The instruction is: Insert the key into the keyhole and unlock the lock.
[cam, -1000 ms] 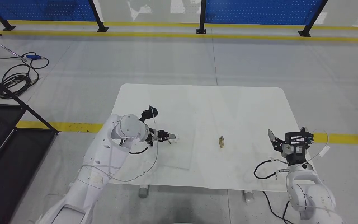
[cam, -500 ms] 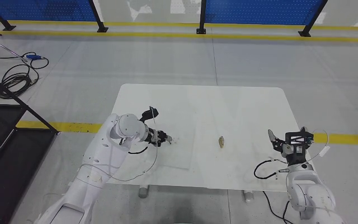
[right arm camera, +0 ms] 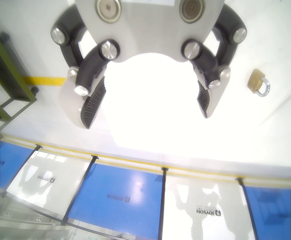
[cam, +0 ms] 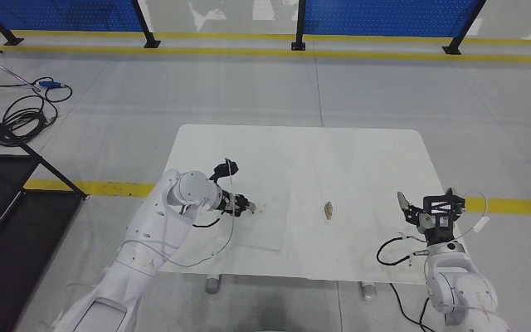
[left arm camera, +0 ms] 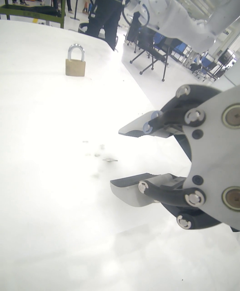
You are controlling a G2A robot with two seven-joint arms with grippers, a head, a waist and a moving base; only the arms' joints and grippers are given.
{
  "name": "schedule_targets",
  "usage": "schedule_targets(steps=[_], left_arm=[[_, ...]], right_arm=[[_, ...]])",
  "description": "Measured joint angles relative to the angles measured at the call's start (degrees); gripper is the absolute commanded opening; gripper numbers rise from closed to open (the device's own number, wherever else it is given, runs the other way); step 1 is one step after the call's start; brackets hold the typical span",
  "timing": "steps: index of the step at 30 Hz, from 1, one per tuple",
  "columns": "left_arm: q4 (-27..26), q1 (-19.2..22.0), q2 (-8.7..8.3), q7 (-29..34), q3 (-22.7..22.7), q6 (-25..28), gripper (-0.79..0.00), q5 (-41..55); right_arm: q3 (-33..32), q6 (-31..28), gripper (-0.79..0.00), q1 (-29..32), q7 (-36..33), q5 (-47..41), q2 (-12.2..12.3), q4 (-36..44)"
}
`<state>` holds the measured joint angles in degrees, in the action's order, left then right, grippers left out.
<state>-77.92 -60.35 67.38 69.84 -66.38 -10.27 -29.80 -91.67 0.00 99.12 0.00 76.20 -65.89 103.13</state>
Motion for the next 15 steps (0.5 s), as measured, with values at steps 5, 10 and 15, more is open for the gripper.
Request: schedule_targets(steps=[5,10,15], left_arm=[[1.3,1.0,0.1,-0.7,1.1,1.1,-0.493,0.1],[2.3,1.8,0.18,-0.9,2.1,1.5,-0.557,0.3],[2.7,2.3,0.19,-0.9,2.7,1.6,-0.588,0.5]], right_arm=[[0.0,0.0,0.0,0.0,0.0,0.0,0.0,0.0],[0.0,0.0,0.0,0.0,0.0,0.0,0.0,0.0],[0.0,0.0,0.0,0.0,0.0,0.0,0.0,0.0]])
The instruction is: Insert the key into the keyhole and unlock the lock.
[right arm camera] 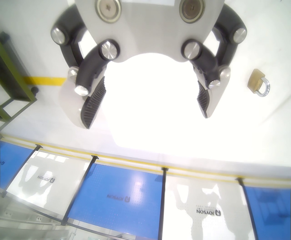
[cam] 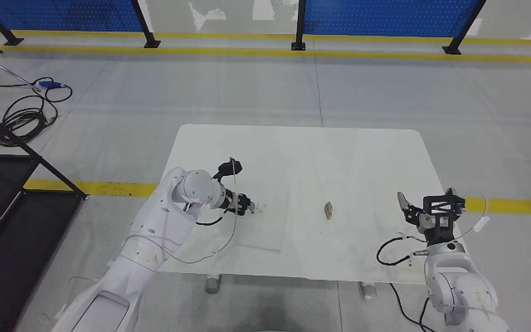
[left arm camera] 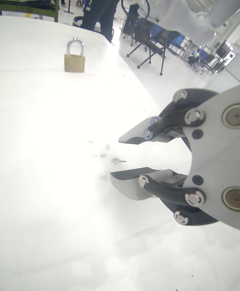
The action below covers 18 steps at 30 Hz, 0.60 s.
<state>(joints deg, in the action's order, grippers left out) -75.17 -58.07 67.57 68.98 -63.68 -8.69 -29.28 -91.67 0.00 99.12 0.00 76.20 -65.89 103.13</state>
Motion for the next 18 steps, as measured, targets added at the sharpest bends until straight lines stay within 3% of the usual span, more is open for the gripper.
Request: schedule_targets(steps=[3,7,18], left_arm=[[0.1,0.2,-0.05,0.0,0.2,-0.1,-0.6,0.0],[0.1,0.2,-0.16,0.0,0.3,-0.2,-0.696,0.0],[0.4,0.5,-0.39,0.0,0.7,-0.4,-0.727,0.5]], right_arm=[[0.0,0.0,0.0,0.0,0.0,0.0,0.0,0.0],[0.0,0.0,0.0,0.0,0.0,0.0,0.0,0.0],[0.0,0.0,0.0,0.0,0.0,0.0,0.0,0.0]])
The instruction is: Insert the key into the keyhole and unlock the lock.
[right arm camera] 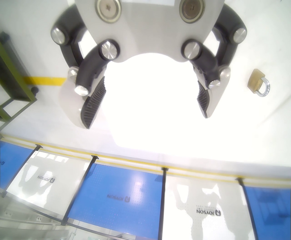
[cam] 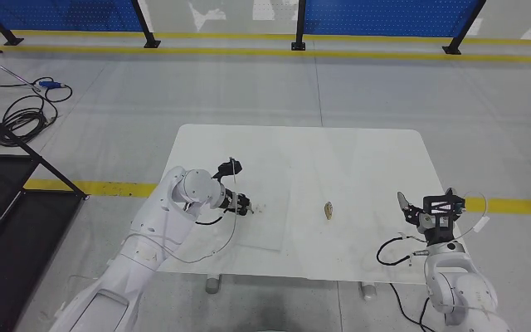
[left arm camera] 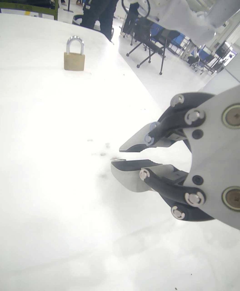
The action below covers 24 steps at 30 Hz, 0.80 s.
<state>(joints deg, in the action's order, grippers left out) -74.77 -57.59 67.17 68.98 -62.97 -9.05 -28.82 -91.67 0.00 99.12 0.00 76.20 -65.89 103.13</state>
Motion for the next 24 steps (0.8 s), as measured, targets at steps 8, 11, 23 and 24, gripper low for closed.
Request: schedule_targets(steps=[8,11,23,24], left_arm=[[1.1,0.4,-0.04,-0.7,0.7,0.3,-0.72,0.2],[1.4,0.7,0.02,-1.0,1.2,0.3,-0.757,0.1],[1.0,2.0,0.04,-0.3,2.2,-0.1,-0.785,0.5],[0.5,2.0,-0.03,0.0,2.1,-0.3,-0.785,0.3]], right_arm=[[0.0,0.0,0.0,0.0,0.0,0.0,0.0,0.0],[0.0,0.0,0.0,0.0,0.0,0.0,0.0,0.0],[0.0,0.0,0.0,0.0,0.0,0.0,0.0,0.0],[0.0,0.0,0.0,0.0,0.0,0.0,0.0,0.0]])
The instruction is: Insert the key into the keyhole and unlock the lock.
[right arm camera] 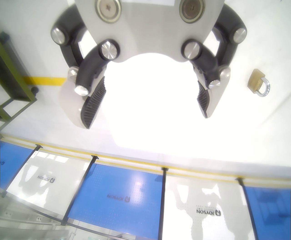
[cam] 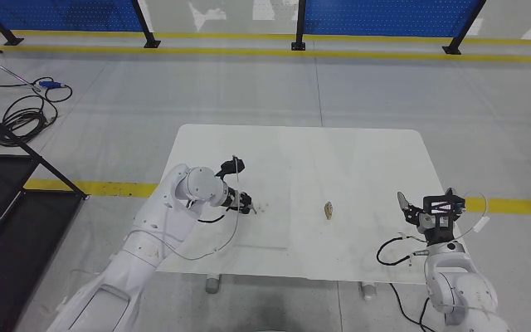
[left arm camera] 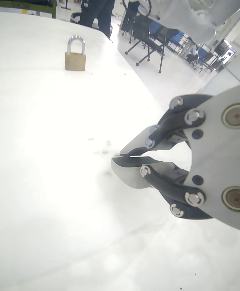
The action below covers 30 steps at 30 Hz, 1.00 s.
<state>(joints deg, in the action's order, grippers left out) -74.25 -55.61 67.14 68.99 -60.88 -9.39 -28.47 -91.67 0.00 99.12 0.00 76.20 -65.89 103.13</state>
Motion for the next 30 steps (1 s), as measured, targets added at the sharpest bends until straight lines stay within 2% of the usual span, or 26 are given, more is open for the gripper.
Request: schedule_targets(steps=[7,13,18,23,30], left_arm=[[-5.6,-1.1,-0.9,1.7,-2.2,-1.8,-0.785,-0.8],[-10.1,-5.2,-2.08,-1.3,-9.1,-1.3,-0.785,4.9],[-12.5,-10.9,-3.04,-4.8,-16.6,4.2,-0.785,13.7],[-12.4,-17.2,-3.55,-6.8,-23.0,11.3,-0.785,26.2],[-10.6,-22.2,-3.52,-8.2,-25.6,19.3,-0.785,39.1]], right_arm=[[0.0,0.0,0.0,0.0,0.0,0.0,0.0,0.0],[0.0,0.0,0.0,0.0,0.0,0.0,0.0,0.0],[0.0,0.0,0.0,0.0,0.0,0.0,0.0,0.0],[0.0,0.0,0.0,0.0,0.0,0.0,0.0,0.0],[0.0,0.0,0.0,0.0,0.0,0.0,0.0,0.0]])
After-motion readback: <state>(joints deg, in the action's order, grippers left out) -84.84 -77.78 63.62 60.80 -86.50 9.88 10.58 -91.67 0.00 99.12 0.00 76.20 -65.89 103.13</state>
